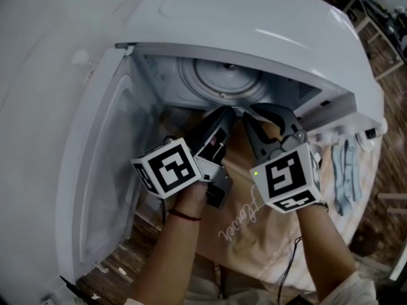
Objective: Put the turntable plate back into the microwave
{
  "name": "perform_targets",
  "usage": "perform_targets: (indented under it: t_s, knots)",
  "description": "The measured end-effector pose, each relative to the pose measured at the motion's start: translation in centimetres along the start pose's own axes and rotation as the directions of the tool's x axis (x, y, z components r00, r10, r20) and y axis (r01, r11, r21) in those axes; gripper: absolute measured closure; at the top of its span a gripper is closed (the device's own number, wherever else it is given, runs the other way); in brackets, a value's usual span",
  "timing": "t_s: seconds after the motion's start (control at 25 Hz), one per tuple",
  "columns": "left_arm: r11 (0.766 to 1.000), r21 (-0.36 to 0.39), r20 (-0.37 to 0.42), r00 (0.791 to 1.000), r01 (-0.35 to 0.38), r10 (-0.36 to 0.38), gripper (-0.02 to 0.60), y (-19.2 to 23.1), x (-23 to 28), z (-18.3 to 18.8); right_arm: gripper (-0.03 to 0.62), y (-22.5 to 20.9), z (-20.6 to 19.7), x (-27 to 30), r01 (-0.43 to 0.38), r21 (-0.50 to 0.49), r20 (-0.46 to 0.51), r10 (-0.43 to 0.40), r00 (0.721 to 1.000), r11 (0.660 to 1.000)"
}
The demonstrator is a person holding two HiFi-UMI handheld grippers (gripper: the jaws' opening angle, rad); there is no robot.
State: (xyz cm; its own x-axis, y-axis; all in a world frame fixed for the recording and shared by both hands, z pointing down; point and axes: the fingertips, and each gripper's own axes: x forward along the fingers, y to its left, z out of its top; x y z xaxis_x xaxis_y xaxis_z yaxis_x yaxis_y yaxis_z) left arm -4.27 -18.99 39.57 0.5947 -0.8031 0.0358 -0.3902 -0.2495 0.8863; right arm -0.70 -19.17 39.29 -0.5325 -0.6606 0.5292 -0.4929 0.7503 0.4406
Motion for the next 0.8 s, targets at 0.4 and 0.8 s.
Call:
perform_targets:
  t_s: [0.4,0.8]
  knots:
    - [0.943,0.318,0.007,0.995,0.094,-0.102,0.529,-4.7,-0.4,-0.4,0.525,-1.0,2.3,-3.8,-0.100,0.357,0.293,-0.009,0.956,0.929]
    - [0.835,0.530,-0.048,0.988,0.149,-0.146,0.537,-9.8,-1.0,-2.0,0.530,-2.0,3.6,-8.6,-0.235,0.522,0.473,-0.049,0.880,0.820]
